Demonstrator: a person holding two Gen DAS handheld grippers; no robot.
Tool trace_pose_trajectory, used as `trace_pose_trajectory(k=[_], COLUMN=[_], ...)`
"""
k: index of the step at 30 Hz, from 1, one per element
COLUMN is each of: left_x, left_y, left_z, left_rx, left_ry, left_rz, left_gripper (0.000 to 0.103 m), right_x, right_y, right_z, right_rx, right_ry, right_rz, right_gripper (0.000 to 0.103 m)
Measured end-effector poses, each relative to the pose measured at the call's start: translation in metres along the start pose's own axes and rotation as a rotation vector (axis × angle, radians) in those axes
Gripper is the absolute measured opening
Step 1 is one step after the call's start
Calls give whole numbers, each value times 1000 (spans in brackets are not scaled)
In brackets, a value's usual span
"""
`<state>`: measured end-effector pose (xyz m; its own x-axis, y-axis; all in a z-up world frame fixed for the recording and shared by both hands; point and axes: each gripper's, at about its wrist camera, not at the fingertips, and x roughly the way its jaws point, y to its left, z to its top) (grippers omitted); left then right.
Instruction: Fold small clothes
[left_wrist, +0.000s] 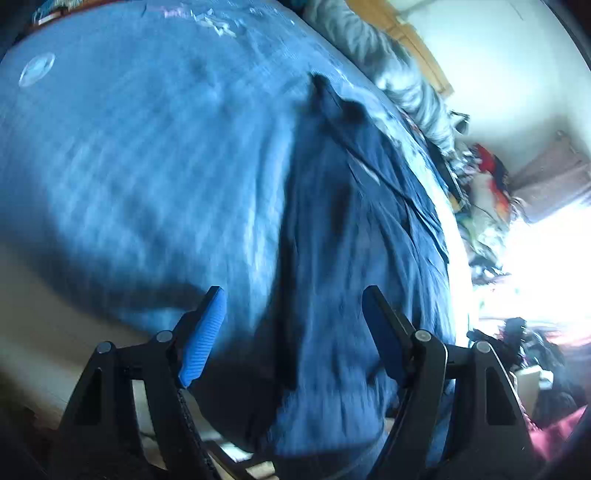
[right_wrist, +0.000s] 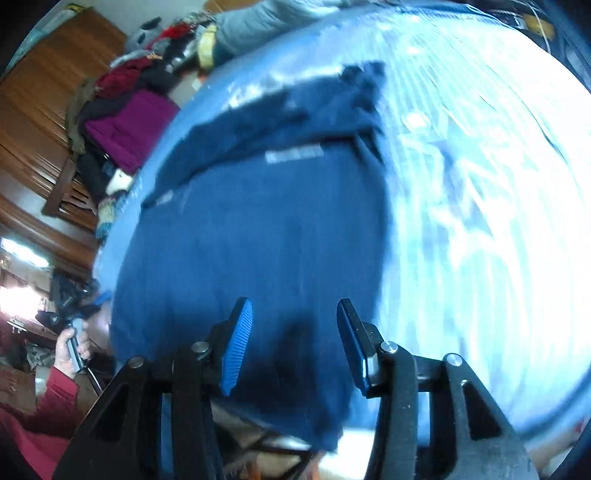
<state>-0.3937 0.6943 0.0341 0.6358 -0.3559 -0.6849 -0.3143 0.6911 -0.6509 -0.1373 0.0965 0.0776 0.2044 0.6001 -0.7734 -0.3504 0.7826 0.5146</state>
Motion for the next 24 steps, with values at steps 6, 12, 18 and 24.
trace_pose_trajectory(k=[6, 12, 18, 24], left_x=[10, 25, 32, 32], left_y=[-2, -7, -9, 3], left_z=[-16, -23, -25, -34], left_rx=[28, 55, 91, 59], left_ry=[85, 153, 193, 207], left_rz=[-9, -30, -17, -38], left_gripper=[75, 75, 75, 75], right_x=[-9, 15, 43, 65], right_y=[-20, -24, -20, -19], right_z=[-61, -93, -95, -96], right_rx=[63, 88, 71, 80], right_ry=[79, 168, 191, 242], right_rz=[-2, -6, 3, 38], right_gripper=[62, 65, 67, 67])
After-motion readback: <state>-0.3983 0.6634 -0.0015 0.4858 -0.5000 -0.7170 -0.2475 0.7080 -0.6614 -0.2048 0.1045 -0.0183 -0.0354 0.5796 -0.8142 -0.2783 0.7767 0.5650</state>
